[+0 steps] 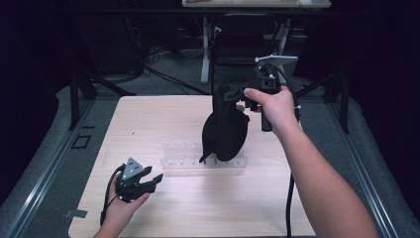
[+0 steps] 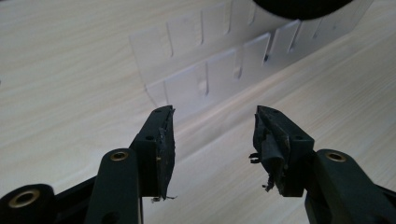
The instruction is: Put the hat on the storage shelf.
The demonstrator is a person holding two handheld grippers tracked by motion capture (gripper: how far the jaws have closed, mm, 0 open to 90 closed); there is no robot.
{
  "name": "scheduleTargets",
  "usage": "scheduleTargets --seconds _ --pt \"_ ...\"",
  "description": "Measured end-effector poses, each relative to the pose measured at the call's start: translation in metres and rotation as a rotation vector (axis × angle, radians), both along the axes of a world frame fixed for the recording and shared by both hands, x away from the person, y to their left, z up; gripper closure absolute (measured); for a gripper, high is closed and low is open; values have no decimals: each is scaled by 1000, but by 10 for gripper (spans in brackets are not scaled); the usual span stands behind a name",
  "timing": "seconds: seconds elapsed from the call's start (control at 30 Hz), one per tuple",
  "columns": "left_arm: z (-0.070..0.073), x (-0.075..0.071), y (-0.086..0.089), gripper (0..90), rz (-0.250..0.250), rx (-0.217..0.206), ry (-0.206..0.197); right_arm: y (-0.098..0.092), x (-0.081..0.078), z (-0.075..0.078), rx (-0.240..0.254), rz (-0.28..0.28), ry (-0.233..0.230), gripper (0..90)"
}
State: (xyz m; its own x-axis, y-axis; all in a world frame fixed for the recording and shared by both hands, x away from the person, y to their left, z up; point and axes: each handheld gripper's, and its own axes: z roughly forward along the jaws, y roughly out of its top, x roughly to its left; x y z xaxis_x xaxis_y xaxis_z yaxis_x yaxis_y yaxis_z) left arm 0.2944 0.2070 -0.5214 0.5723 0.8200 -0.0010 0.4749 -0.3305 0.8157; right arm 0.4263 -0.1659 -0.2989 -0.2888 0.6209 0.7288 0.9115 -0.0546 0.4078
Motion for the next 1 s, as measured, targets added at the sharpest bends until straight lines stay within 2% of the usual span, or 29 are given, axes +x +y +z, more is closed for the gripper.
scheduleTargets --seconds 0.17,0.43,0.7,1.0 --pt "9 9 -18 494 -19 -19 -4 10 0 -1 10 30 5 877" --pt "19 12 -49 524 -81 -38 -34 20 -1 -3 11 63 0 876" --pt "28 14 -70 565 -126 -65 -41 20 1 -6 19 57 -1 876" --pt "36 14 -94 591 -185 -64 -58 21 2 -8 33 57 1 876"
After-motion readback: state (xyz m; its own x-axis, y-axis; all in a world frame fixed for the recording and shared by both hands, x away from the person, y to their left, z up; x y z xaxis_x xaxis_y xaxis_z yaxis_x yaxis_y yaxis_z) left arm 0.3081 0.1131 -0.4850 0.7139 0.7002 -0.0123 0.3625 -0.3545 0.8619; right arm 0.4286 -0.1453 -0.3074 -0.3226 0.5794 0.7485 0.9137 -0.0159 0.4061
